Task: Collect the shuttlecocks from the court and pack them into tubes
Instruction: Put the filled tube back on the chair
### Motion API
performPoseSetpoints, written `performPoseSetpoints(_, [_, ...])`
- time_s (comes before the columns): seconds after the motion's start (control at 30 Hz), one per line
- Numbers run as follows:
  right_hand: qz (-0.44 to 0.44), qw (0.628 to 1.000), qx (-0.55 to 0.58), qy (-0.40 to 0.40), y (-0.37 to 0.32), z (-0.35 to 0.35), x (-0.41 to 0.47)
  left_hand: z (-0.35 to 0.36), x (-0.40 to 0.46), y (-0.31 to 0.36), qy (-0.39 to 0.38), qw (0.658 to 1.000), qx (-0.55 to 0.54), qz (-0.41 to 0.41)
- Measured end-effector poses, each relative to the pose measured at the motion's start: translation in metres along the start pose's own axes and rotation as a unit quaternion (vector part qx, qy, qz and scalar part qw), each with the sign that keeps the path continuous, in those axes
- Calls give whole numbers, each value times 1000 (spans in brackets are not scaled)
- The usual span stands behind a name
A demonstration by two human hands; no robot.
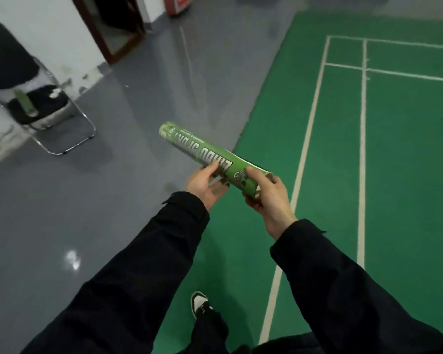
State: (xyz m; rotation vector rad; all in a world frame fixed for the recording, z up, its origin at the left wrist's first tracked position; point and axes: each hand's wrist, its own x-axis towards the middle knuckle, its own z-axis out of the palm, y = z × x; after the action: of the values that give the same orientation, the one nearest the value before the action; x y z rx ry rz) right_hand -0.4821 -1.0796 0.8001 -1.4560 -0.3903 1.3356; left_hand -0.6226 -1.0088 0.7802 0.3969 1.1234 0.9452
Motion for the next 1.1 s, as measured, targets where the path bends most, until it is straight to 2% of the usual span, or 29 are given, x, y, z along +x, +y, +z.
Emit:
performPoseSetpoints(0.33, [22, 985, -61, -157, -6, 298, 65, -189, 65, 217, 58, 989, -51, 124])
performPoseSetpoints(0.6, [52, 951, -134, -275, 1, 497, 144, -303, 157, 353, 122, 971, -81, 189])
performPoseSetpoints(0.7, [87, 911, -184, -358, 8, 570, 192, -341, 205, 404, 146, 968, -67, 192])
performPoseSetpoints(0.77, [109, 894, -200, -387, 15, 627, 226, -368, 242, 442, 169, 965, -59, 191])
performPoseSetpoints(0.87, [117, 885, -201, -404, 21, 717, 270, -408, 291, 502, 206, 957, -59, 196])
performPoseSetpoints(1.0, [128, 884, -199, -404, 22, 824, 311, -454, 340, 566, 220, 962, -61, 151])
performPoseSetpoints(1.1, [133, 874, -213, -416, 23, 903, 346, -495, 387, 617, 233, 958, -78, 147])
